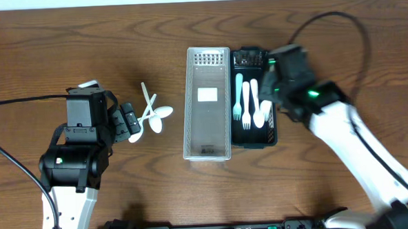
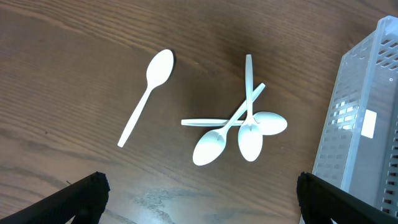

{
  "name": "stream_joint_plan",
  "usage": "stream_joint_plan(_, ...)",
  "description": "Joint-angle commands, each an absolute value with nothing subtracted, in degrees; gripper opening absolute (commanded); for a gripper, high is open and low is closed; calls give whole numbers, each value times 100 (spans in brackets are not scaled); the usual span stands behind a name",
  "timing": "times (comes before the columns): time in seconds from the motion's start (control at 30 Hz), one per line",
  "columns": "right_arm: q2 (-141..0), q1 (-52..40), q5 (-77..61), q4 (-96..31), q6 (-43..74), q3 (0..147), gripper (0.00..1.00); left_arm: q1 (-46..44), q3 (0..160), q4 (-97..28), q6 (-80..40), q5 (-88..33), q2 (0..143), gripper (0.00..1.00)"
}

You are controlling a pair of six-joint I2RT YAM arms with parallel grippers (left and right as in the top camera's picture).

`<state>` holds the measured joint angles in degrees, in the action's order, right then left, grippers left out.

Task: Pack container
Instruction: 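Drop the fork into the black basket and lift the right gripper, then move the left gripper over the pile of white spoons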

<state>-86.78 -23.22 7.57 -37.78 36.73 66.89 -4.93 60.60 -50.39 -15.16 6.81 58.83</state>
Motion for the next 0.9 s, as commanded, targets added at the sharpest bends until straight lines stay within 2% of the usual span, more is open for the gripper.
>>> stream_joint_plan(0.0,-9297,-2552,873,-3653,3588,6632,10,-467,6158,-5052,-1466,705,5911,98)
stream_joint_plan(0.07,-9570,-2676,849,-3514,3369,6632,13,-467,6158,-5052,-1466,705,5911,98)
stream_joint_plan(0.1,-9640,-2733,821,-3385,3105,6635,18,-467,6158,-5052,-1466,705,5911,98)
stream_joint_plan(0.17,-9594,-2777,727,-3253,2779,6685,38,-467,6158,-5052,-1466,705,5911,98)
stream_joint_plan(0.3,-9168,-2683,690,-3367,2591,6971,66,-467,6158,-5052,-1466,705,5911,98)
stream_joint_plan(0.4,-8604,-2405,707,-3546,2561,7234,78,-467,6158,-5050,-1492,692,5911,98)
stream_joint_plan(0.53,-7929,-1743,707,-3706,2563,7282,83,-467,6158,-5061,-1551,598,5911,98)
stream_joint_plan(0.63,-7660,-1118,707,-4084,2561,7279,84,-467,6158,-5231,-1553,215,5911,98)
stream_joint_plan(0.87,-7817,121,707,-5094,2456,7124,89,-467,6158,-4993,-1802,141,6062,98)
